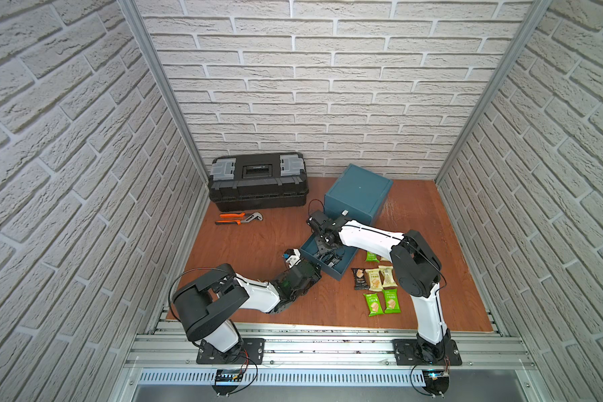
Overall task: Take the cookies out of the drawer
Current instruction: Pick up the cookie from the drawer.
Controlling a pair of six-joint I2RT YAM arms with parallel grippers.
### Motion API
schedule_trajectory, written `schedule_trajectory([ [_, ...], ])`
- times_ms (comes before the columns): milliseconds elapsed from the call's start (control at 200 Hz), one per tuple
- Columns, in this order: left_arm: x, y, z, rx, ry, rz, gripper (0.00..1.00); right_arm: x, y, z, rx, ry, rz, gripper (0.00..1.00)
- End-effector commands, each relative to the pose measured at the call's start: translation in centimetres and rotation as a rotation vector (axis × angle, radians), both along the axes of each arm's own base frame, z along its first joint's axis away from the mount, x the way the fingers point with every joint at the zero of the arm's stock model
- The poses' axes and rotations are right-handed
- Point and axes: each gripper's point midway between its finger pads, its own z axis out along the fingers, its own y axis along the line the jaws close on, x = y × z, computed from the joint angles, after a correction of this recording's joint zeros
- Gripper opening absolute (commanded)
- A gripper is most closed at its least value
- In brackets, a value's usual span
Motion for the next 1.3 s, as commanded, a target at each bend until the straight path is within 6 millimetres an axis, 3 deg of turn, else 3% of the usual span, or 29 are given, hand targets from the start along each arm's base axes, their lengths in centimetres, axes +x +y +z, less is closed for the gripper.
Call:
schedule_trajectory([
  [0,-0.2,0.6,-0.4,0.020,0.004,0.007,0.00,1.5,0.5,0.8,0.024,-0.024,0.017,0.60],
  [405,-0.2,0.6,-0.4,0.019,0.008,0.005,0.00,3.0,0.8,0.1,0.025,-0.026,0.034,0.62],
  [760,-0.2,0.7,-0.5,0.021,0.006,0.008,0.00,3.0,1.3,-1.2,0.026,0.038,0.121,0.65],
  [1175,-0.3,0.7,-0.5,0.018,0.006,0.008,0.00,1.8,1.7,-2.6,0.034,0.133,0.186,0.57],
  [1295,-0.2,0.7,-0.4,0.019,0.003,0.009,0.00,1.8,1.7,-3.1,0.023,0.152,0.196,0.50],
])
